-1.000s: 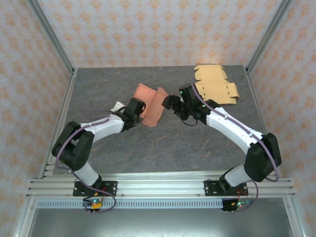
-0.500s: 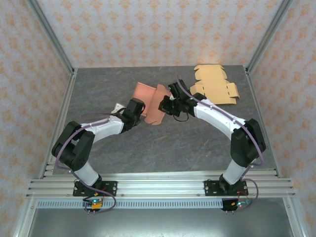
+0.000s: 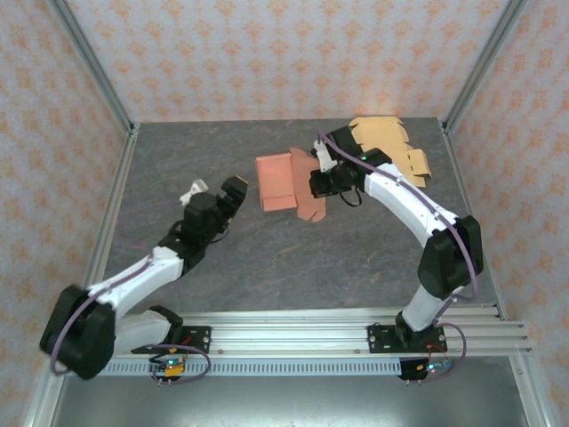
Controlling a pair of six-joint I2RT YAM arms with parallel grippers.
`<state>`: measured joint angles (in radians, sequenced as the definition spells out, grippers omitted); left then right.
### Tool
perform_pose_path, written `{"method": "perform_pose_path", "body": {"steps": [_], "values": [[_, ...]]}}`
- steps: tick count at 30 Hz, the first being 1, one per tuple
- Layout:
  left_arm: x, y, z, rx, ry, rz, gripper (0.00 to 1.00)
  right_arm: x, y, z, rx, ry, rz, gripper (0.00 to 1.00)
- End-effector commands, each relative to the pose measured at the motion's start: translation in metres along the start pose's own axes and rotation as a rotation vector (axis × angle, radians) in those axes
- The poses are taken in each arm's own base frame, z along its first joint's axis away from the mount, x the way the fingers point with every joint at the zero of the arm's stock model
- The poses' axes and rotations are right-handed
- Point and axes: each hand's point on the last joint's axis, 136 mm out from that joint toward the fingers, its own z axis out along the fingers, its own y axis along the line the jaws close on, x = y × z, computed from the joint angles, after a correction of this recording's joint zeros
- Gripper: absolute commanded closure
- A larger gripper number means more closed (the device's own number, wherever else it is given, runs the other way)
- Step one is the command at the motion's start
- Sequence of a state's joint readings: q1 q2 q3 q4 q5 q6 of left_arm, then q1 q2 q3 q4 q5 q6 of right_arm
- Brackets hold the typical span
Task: Fold the paper box
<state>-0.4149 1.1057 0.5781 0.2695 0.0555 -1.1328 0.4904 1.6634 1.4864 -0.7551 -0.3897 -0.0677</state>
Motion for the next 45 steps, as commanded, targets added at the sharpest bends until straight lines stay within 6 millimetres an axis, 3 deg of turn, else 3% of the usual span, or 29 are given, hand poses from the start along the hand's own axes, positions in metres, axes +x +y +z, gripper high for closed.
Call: {"method": "perform_pose_path", "body": {"steps": [1, 3, 5, 8, 11, 18, 26, 30, 32, 36, 39, 41, 45], "values": [[-0.013, -0.027, -0.021, 0.026, 0.019, 0.418, 0.0, 0.007, -0.012, -0.033, 0.061, -0.022, -0.306, 0.94], [-0.014, -0.038, -0.022, 0.042, 0.067, 0.56, 0.0, 0.011, -0.012, -0.041, 0.047, -0.056, -0.45, 0.95], [-0.001, -0.051, -0.018, 0.117, 0.174, 0.663, 0.0, 0.018, -0.006, -0.049, 0.02, -0.103, -0.639, 1.0], [0.039, -0.07, -0.017, 0.263, 0.415, 0.741, 0.0, 0.032, 0.002, -0.055, -0.003, -0.16, -0.89, 1.0], [0.069, -0.08, -0.031, 0.416, 0.586, 0.796, 0.0, 0.049, 0.002, -0.06, -0.055, -0.151, -1.029, 1.0], [0.092, -0.059, -0.049, 0.465, 0.715, 0.862, 0.0, 0.048, 0.007, -0.072, -0.162, -0.173, -1.019, 1.0], [0.109, -0.06, -0.026, 0.449, 0.764, 0.915, 0.0, 0.044, 0.015, -0.066, -0.243, -0.172, -1.02, 1.0], [0.12, -0.05, -0.015, 0.411, 0.823, 0.929, 0.01, 0.042, 0.019, -0.066, -0.268, -0.178, -1.025, 1.0], [0.123, -0.046, -0.012, 0.401, 0.848, 0.912, 0.1, 0.042, 0.017, -0.066, -0.26, -0.177, -1.025, 1.0], [0.122, -0.054, -0.009, 0.416, 0.837, 0.871, 0.46, 0.043, 0.013, -0.064, -0.242, -0.165, -1.021, 1.0], [0.121, -0.06, -0.003, 0.426, 0.804, 0.82, 0.56, 0.036, 0.009, -0.061, -0.202, -0.179, -0.982, 0.99], [0.119, -0.063, 0.005, 0.413, 0.785, 0.767, 0.6, 0.025, 0.002, -0.058, -0.151, -0.201, -0.912, 0.91], [0.114, -0.059, 0.023, 0.334, 0.739, 0.681, 0.66, -0.004, -0.001, -0.063, -0.098, -0.334, -0.729, 0.56]]}}
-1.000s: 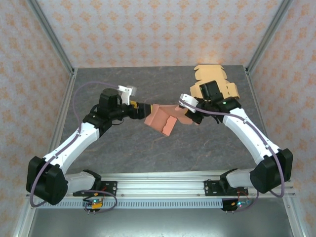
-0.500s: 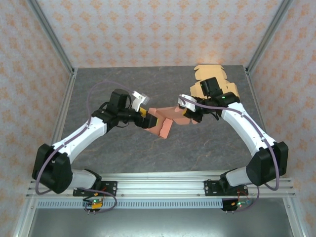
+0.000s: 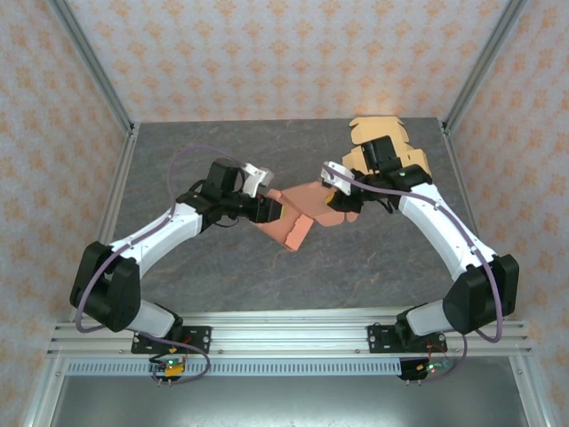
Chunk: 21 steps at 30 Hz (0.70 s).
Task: Fold the paper box
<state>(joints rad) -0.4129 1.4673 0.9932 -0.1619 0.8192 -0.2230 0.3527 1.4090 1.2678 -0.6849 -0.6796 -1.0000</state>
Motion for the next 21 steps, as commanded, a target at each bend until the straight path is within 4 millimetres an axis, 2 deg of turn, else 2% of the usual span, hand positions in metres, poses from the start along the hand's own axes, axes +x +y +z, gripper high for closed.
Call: {"method": "perform_pose_path", "body": {"steps": [1, 4, 9, 11, 13, 16, 21], "values": [[-0.026, -0.002, 0.001, -0.003, -0.099, -0.071, 0.65, -0.023, -0.026, -0.008, 0.143, -0.139, 0.147, 0.52], [-0.039, 0.01, -0.001, -0.071, -0.166, -0.145, 0.63, -0.031, -0.036, -0.018, 0.218, -0.265, 0.24, 0.41], [-0.052, 0.032, 0.0, -0.15, -0.221, -0.269, 0.63, -0.02, -0.068, -0.047, 0.348, -0.443, 0.483, 0.38], [-0.054, 0.036, 0.002, -0.156, -0.225, -0.293, 0.63, -0.014, -0.076, -0.058, 0.404, -0.495, 0.56, 0.31], [-0.055, 0.042, 0.003, -0.177, -0.239, -0.325, 0.63, -0.012, -0.074, -0.068, 0.43, -0.529, 0.586, 0.29], [-0.058, 0.053, -0.002, -0.208, -0.267, -0.389, 0.63, -0.01, -0.052, -0.064, 0.351, -0.54, 0.574, 0.27], [-0.073, 0.049, -0.014, -0.186, -0.358, -0.44, 0.63, 0.013, -0.045, -0.048, 0.29, -0.607, 0.932, 0.31]]}}
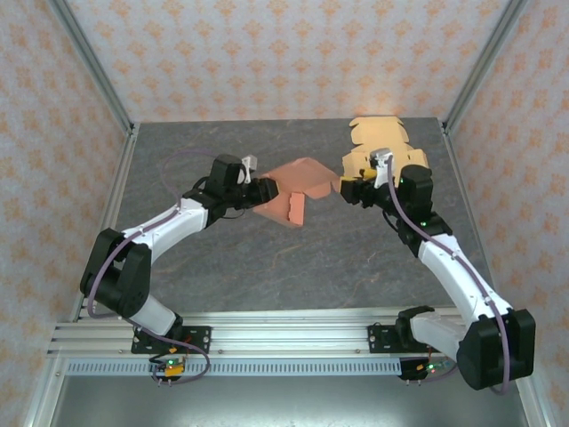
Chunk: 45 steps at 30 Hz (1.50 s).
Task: Fold the paper box
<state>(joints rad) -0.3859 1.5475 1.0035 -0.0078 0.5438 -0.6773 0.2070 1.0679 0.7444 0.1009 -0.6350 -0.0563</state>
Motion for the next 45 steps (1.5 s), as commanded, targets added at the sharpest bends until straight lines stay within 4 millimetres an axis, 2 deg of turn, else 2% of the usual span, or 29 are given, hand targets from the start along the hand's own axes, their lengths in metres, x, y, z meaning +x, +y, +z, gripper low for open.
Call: {"method": "perform_pose_path", "body": {"steps": [1, 4, 6, 7, 10, 13, 17, 21, 23, 26, 29, 36, 40, 43, 45], "values": [[-0.032, -0.025, -0.016, 0.063, -0.128, -0.037, 0.63, 0.003, 0.002, 0.002, -0.018, -0.067, 0.259, 0.31], [-0.033, -0.032, -0.017, 0.07, -0.103, -0.056, 0.63, 0.018, 0.017, 0.006, 0.003, -0.083, 0.219, 0.33], [-0.035, -0.036, -0.017, 0.088, -0.102, -0.083, 0.63, 0.034, 0.026, 0.016, -0.002, -0.023, 0.218, 0.38], [-0.036, -0.038, -0.017, 0.098, -0.102, -0.091, 0.63, 0.042, 0.027, 0.022, 0.011, 0.011, 0.244, 0.39], [-0.038, -0.046, -0.019, 0.131, -0.102, -0.099, 0.63, 0.056, 0.021, 0.047, 0.049, 0.121, 0.468, 0.42], [-0.039, -0.052, -0.022, 0.156, -0.119, -0.083, 0.63, 0.058, 0.037, 0.071, -0.027, 0.208, 0.514, 0.44], [-0.038, -0.057, -0.024, 0.184, -0.116, -0.089, 0.62, 0.064, 0.024, 0.094, 0.022, 0.236, 0.522, 0.52], [-0.038, -0.065, -0.026, 0.208, -0.126, -0.082, 0.62, 0.067, 0.031, 0.12, -0.029, 0.3, 0.542, 0.57], [-0.039, -0.066, -0.026, 0.208, -0.125, -0.089, 0.62, 0.07, 0.033, 0.126, -0.038, 0.316, 0.552, 0.58], [-0.04, -0.068, -0.026, 0.22, -0.129, -0.102, 0.62, 0.076, 0.039, 0.133, -0.053, 0.336, 0.555, 0.6], [-0.04, -0.068, -0.026, 0.219, -0.132, -0.099, 0.62, 0.081, 0.037, 0.136, -0.024, 0.355, 0.543, 0.69], [-0.041, -0.067, -0.023, 0.177, -0.127, -0.062, 0.63, 0.099, 0.029, 0.139, 0.155, 0.429, 0.407, 0.84], [-0.043, -0.07, -0.02, 0.18, -0.121, -0.078, 0.63, 0.107, 0.007, 0.131, 0.412, 0.403, 0.327, 0.87], [-0.042, -0.073, -0.018, 0.194, -0.117, -0.075, 0.63, 0.113, -0.009, 0.126, 0.535, 0.382, 0.291, 0.94], [-0.041, -0.072, -0.017, 0.191, -0.112, -0.081, 0.63, 0.115, -0.02, 0.122, 0.617, 0.38, 0.26, 0.95]]}}
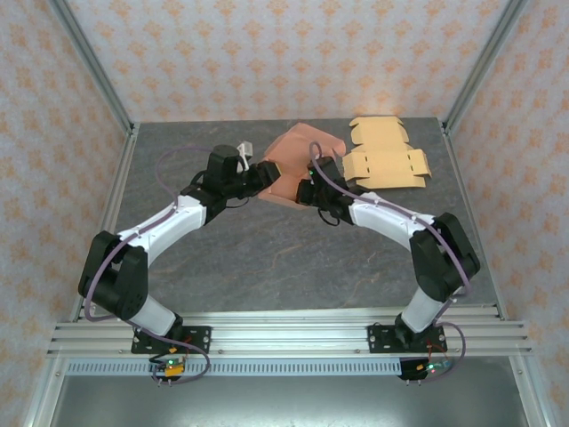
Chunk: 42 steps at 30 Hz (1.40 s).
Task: Fold the paper box
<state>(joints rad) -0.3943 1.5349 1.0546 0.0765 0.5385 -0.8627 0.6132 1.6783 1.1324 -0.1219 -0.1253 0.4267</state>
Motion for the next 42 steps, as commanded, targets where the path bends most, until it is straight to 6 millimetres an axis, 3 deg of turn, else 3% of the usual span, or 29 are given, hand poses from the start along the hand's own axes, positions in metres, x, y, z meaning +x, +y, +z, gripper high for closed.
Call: {"method": "perform_pose_path", "body": {"steps": [1, 4, 7, 15, 16, 21, 27, 33, 36, 42], "values": [[-0.006, -0.036, -0.002, 0.09, -0.011, 0.038, 0.63, -0.003, -0.059, 0.003, 0.329, -0.065, -0.038, 0.94], [-0.005, -0.035, -0.001, 0.097, -0.012, 0.033, 0.63, -0.006, -0.056, 0.004, 0.322, -0.08, -0.056, 0.88], [-0.005, -0.032, 0.001, 0.084, -0.011, 0.029, 0.63, -0.011, -0.037, 0.002, 0.221, -0.088, -0.058, 0.8], [-0.008, -0.02, 0.004, 0.036, -0.033, 0.035, 0.63, -0.034, 0.0, -0.046, -0.052, -0.149, -0.008, 0.57], [-0.008, -0.02, 0.006, 0.036, -0.03, 0.034, 0.63, -0.036, 0.001, -0.051, -0.073, -0.143, 0.024, 0.52], [-0.009, -0.02, 0.009, 0.048, -0.033, 0.025, 0.63, -0.042, -0.008, -0.063, -0.117, -0.114, 0.112, 0.5], [-0.009, -0.026, 0.008, 0.071, -0.029, 0.015, 0.63, -0.033, 0.005, -0.047, -0.187, -0.024, 0.038, 0.54], [-0.01, -0.033, 0.006, 0.097, -0.03, -0.005, 0.63, -0.027, -0.011, -0.023, -0.092, -0.042, 0.023, 0.57], [-0.01, -0.033, 0.007, 0.096, -0.027, -0.007, 0.63, -0.033, -0.018, -0.013, -0.033, -0.061, -0.029, 0.58], [-0.008, -0.036, 0.012, 0.124, -0.011, -0.026, 0.63, -0.039, -0.008, 0.007, -0.028, -0.037, -0.045, 0.7]]}}
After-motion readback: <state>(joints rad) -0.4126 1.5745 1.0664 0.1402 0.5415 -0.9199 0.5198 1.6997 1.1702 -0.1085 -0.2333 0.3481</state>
